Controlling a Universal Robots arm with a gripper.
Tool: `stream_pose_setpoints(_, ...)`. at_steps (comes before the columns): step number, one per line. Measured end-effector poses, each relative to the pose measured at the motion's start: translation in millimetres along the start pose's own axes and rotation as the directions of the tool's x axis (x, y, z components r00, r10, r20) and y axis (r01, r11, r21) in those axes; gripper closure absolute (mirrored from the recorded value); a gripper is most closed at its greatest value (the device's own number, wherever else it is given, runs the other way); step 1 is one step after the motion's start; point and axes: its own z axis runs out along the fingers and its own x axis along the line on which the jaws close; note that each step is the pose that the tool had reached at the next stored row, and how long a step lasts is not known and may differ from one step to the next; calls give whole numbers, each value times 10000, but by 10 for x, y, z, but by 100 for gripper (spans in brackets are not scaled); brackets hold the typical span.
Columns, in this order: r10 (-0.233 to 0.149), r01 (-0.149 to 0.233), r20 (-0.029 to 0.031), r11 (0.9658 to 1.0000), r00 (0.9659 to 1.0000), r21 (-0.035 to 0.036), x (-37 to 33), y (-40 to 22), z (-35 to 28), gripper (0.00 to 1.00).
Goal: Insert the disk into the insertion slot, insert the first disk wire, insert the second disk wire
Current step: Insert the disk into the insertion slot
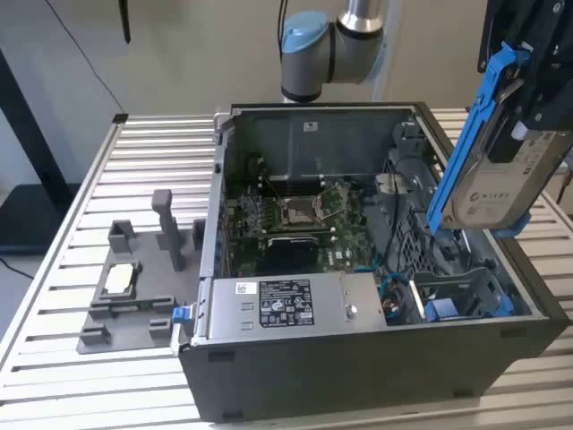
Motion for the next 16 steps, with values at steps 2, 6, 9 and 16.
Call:
stream_pose_setpoints(2, 0, 0, 0, 10000, 10000, 0, 0, 0, 0, 67)
stream_pose_setpoints(6, 0, 0, 0, 10000, 10000, 0, 0, 0, 0, 67)
stream_pose_setpoints(9, 0, 0, -1, 10000, 10000, 0, 0, 0, 2, 67)
stream_pose_setpoints(16, 0, 0, 0, 10000, 10000, 0, 18, -4, 58, 67)
